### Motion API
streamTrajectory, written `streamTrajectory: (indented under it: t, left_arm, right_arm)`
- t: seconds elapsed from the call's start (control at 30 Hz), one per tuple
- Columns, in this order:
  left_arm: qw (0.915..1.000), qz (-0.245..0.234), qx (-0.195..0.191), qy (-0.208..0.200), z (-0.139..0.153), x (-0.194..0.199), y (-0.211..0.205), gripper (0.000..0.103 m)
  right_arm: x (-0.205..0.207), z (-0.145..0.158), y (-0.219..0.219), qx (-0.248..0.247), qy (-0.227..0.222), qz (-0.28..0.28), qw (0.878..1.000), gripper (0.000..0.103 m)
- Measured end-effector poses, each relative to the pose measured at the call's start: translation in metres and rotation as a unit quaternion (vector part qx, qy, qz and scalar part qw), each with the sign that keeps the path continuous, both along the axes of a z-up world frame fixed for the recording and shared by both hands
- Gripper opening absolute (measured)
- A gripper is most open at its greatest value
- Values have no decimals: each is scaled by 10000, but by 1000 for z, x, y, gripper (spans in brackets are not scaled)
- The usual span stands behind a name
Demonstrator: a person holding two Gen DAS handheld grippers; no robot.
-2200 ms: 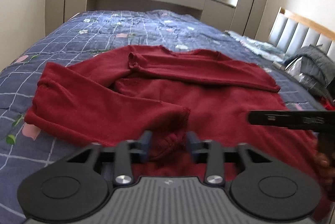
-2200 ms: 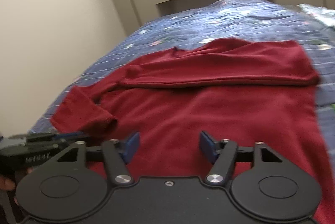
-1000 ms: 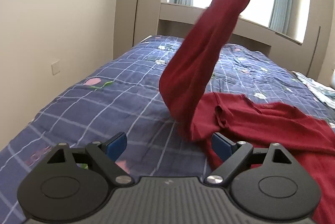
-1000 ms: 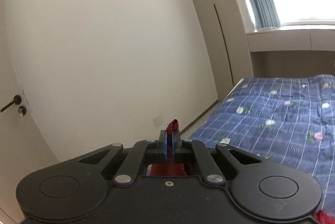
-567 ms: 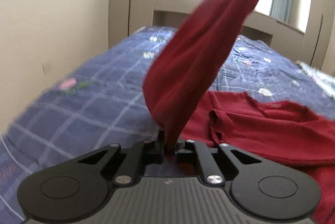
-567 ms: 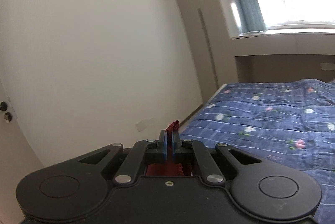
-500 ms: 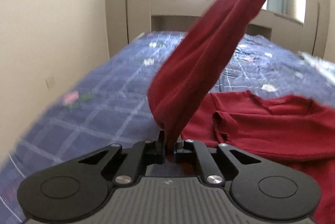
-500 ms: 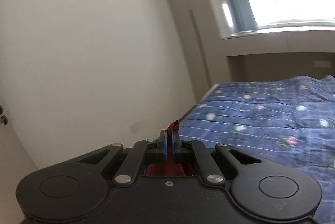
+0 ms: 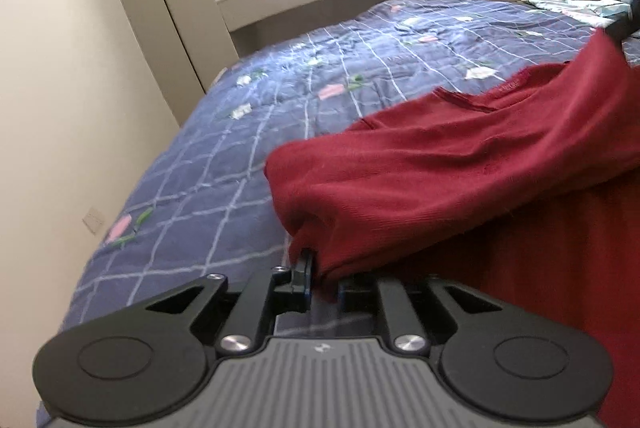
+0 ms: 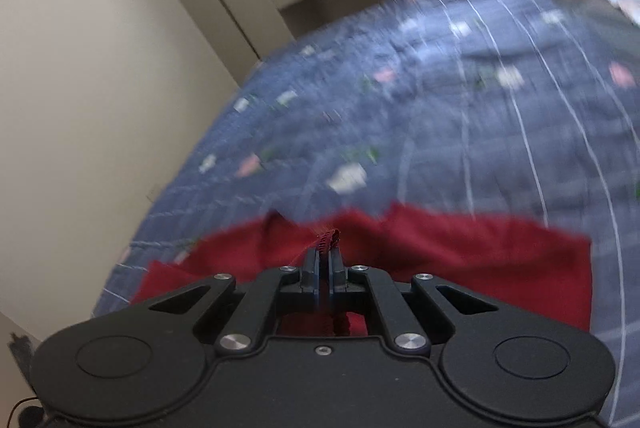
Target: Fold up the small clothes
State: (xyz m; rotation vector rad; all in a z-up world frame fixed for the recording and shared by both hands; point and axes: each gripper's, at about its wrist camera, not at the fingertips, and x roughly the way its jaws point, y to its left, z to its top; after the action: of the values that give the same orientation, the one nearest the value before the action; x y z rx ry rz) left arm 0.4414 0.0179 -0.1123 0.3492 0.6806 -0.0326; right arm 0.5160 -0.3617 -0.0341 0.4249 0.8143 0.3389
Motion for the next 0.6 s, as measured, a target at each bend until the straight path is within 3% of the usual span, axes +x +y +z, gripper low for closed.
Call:
streamTrajectory:
  t: [0.07, 0.1, 0.13, 0.2, 0.3, 0.47, 0.6]
  left_arm:
    - [9999, -44, -99, 54, 1, -3, 6, 20]
    - [9998, -53, -164, 80, 3, -4, 9, 30]
    - [9995, -82, -275, 153, 4, -6, 13, 50]
    - [9979, -91, -562, 296, 6, -12, 24, 68]
    - [9940, -186, -988, 442, 11, -24, 44, 77]
    - [9773, 135, -2065, 453, 24, -16, 82, 89]
    - [9649, 457, -2550, 420, 25, 18, 98, 92]
  right_arm:
    - [-3, -14, -1, 47, 85, -64, 9999, 3]
    - [-4, -19, -2, 82, 119, -104, 9998, 3]
    - [-6, -21, -3, 103, 140, -131, 9998, 3]
    - [-1, -31, -4, 113, 144, -164, 9997, 3]
    - [-2, -37, -7, 156, 116, -134, 9997, 6]
    - [-15, -41, -15, 478, 29, -70, 9988, 41]
    - [-34, -43, -12, 259, -92, 12, 9996, 46]
